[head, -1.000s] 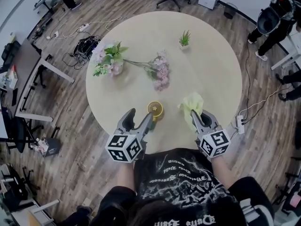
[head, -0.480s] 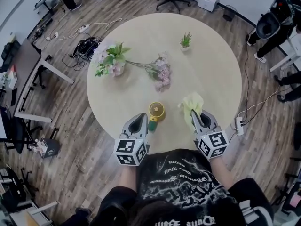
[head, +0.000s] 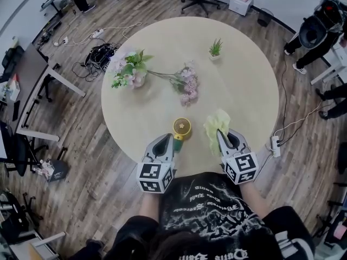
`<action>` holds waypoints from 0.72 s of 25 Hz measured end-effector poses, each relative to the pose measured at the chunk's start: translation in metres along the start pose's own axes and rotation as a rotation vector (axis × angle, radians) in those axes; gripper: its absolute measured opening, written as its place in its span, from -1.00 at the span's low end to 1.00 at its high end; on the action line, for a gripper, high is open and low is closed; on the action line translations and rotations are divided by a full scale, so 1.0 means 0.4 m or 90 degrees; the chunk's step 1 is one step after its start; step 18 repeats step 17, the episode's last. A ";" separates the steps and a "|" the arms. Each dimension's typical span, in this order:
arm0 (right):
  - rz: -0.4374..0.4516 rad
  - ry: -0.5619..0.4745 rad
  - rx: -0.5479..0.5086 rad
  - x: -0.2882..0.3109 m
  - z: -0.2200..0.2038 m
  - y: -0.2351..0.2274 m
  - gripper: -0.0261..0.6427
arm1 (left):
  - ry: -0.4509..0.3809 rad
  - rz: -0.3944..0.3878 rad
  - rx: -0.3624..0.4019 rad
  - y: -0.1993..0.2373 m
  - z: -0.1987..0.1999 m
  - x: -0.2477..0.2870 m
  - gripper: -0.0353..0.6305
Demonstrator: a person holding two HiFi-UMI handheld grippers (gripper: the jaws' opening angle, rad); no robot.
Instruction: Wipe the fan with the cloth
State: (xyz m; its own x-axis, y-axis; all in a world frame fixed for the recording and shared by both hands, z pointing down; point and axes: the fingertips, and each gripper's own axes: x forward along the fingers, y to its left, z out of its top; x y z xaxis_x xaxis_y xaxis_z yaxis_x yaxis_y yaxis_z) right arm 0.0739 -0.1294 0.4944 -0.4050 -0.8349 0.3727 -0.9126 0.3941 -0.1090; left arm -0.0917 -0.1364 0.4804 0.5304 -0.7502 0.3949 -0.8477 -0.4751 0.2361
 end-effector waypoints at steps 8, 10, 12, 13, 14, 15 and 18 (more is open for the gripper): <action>0.000 0.008 0.010 -0.017 -0.016 0.000 -0.81 | -0.013 -0.007 0.010 -0.023 0.013 -0.002 -0.83; -0.002 0.009 0.009 -0.016 -0.021 0.004 -0.81 | -0.011 -0.005 0.026 -0.020 0.010 -0.008 -0.83; 0.000 0.009 0.009 -0.009 -0.022 0.012 -0.81 | -0.009 0.002 0.034 -0.009 0.004 -0.014 -0.83; 0.001 0.010 0.009 -0.007 -0.021 0.014 -0.81 | -0.008 0.004 0.032 -0.006 0.002 -0.017 -0.83; 0.002 0.012 0.010 -0.007 -0.020 0.016 -0.81 | -0.007 0.006 0.031 -0.004 -0.001 -0.020 -0.83; 0.003 0.013 0.009 -0.007 -0.020 0.018 -0.81 | -0.005 0.008 0.031 -0.002 -0.004 -0.023 -0.83; 0.004 0.017 0.007 -0.009 -0.020 0.025 -0.81 | 0.002 0.012 0.035 0.000 -0.012 -0.030 -0.83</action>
